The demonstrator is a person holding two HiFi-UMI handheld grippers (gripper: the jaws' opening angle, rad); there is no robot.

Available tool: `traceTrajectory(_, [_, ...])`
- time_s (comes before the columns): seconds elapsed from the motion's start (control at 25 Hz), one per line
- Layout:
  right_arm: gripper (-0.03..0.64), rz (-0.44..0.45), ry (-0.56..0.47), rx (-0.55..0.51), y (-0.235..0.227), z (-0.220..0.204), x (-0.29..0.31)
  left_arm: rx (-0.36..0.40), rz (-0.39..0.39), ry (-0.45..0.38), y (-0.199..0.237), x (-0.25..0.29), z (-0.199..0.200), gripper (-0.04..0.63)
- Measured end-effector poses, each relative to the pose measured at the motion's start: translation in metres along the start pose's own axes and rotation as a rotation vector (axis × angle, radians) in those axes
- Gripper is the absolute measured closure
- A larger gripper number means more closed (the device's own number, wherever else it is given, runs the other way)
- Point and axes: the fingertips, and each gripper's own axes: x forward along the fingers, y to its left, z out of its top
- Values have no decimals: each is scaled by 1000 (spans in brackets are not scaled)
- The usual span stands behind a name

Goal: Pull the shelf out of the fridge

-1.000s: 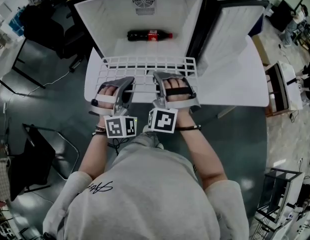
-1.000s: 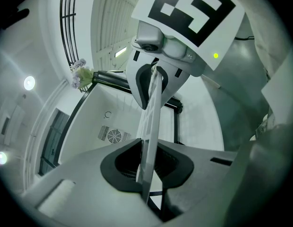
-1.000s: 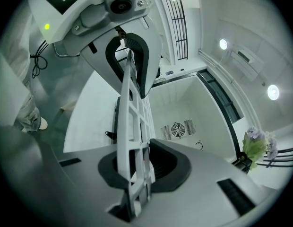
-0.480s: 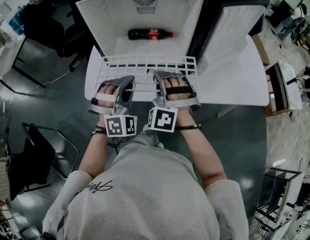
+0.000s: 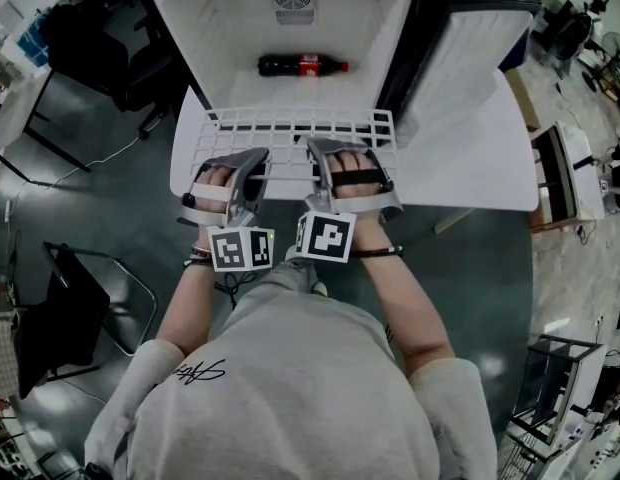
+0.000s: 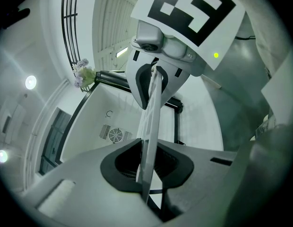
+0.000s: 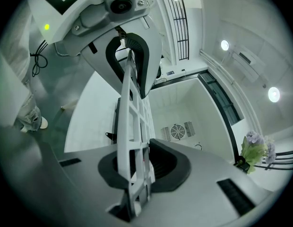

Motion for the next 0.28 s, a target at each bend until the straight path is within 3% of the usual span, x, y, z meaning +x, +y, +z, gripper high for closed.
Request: traceTrajectory(0.28, [571,-6,-4,3,-2,1,-1,0,3,2,1,-1,0,554])
